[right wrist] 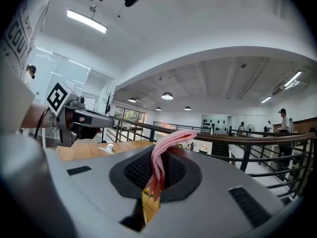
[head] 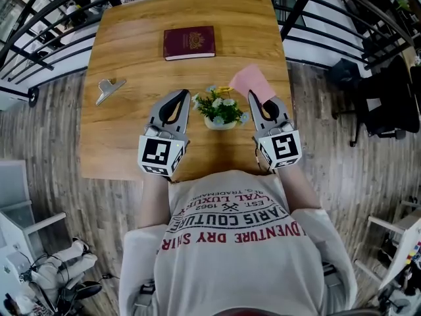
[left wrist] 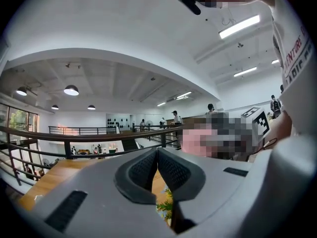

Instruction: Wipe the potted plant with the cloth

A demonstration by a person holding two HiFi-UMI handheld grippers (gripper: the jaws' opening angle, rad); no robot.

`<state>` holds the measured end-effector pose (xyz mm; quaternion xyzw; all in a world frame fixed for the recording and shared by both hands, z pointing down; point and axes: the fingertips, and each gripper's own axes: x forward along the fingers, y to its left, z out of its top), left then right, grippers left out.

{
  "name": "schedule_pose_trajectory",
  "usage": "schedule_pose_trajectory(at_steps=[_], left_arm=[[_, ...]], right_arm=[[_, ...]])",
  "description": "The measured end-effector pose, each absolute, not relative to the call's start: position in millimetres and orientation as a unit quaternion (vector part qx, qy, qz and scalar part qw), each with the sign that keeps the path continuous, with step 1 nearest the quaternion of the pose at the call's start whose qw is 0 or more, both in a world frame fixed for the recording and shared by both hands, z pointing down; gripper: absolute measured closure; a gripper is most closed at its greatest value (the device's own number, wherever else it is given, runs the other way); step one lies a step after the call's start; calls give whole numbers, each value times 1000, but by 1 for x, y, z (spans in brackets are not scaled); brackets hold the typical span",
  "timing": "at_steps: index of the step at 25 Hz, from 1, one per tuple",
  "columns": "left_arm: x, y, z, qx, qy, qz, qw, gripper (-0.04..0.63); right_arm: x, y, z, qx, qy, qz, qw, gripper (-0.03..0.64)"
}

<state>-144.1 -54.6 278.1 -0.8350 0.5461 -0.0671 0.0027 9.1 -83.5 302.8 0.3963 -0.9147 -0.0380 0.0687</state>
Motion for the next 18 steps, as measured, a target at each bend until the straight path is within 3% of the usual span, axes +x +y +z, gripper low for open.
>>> schedule_pose_trajectory(at_steps=[18], left_arm=[[-149,-53,290,-832,551,-54,-34,578]], right_arm=[[3,-82,311,407,-909,-34,82,581]])
